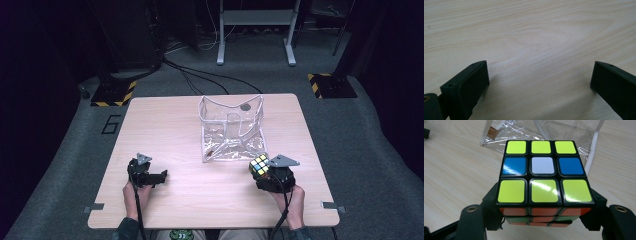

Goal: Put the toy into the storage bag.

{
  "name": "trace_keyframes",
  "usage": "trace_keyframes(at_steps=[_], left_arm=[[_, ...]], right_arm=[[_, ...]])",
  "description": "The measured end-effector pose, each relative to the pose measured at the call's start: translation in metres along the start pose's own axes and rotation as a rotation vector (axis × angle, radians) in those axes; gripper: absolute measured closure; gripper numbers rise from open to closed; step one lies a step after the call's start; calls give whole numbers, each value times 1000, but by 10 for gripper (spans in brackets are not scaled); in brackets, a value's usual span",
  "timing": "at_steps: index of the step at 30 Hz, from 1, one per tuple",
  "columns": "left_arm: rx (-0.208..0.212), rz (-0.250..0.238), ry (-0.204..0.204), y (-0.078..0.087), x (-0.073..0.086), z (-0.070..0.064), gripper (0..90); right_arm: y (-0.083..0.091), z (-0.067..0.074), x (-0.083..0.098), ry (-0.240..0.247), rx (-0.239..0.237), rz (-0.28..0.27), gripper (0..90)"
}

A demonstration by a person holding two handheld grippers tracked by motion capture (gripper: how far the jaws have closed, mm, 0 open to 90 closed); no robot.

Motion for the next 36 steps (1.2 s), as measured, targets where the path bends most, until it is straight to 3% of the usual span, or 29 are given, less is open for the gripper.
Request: trace_keyframes(at_steps=[36], left_arm=[[0,1,0,0,0,0,17]], right_arm=[[32,-13,-56,65,-7,-42,324]])
Point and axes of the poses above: each handheld gripper's, and its own axes: y roughly backward along the jaws, x roughly out of its underside, z roughly to its left, the point moved 8 cm from there along -y, roughly forward along the jaws, and after that the axes turned 6 degrees about z, right-handed, at the moved point
